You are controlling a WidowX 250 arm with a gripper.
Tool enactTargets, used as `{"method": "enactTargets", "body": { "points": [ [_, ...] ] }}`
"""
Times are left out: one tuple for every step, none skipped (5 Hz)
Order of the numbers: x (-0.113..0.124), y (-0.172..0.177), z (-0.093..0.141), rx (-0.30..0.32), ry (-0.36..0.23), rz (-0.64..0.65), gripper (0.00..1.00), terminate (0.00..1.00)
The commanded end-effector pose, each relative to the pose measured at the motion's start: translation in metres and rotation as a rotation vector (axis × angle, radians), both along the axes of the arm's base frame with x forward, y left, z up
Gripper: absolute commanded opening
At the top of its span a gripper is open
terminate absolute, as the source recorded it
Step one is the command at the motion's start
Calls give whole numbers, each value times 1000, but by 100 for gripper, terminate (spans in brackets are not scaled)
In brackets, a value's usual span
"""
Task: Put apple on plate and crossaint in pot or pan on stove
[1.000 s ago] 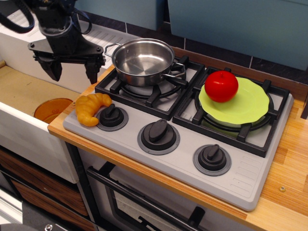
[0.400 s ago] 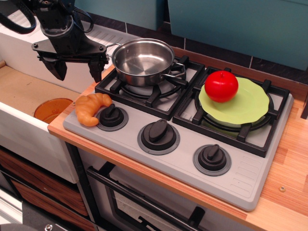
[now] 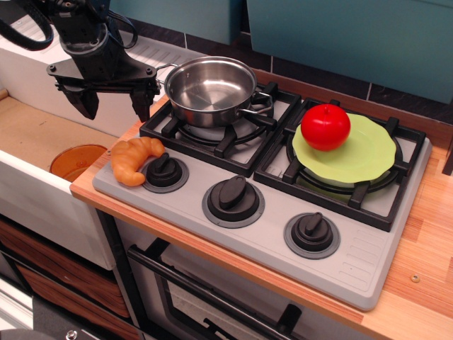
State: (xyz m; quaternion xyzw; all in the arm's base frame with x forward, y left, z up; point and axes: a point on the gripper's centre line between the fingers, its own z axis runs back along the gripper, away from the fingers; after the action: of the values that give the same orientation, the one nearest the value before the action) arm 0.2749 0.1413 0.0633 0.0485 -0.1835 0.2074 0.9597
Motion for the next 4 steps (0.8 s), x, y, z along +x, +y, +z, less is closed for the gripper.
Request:
{"method": "enactTargets", "body": {
  "points": [
    [10, 3, 12, 38, -18, -6, 100, 0],
    [10, 3, 12, 38, -18, -6, 100, 0],
    [10, 3, 12, 38, -18, -6, 100, 0],
    [-7, -7, -1, 60, -83, 11, 100, 0]
  ]
}}
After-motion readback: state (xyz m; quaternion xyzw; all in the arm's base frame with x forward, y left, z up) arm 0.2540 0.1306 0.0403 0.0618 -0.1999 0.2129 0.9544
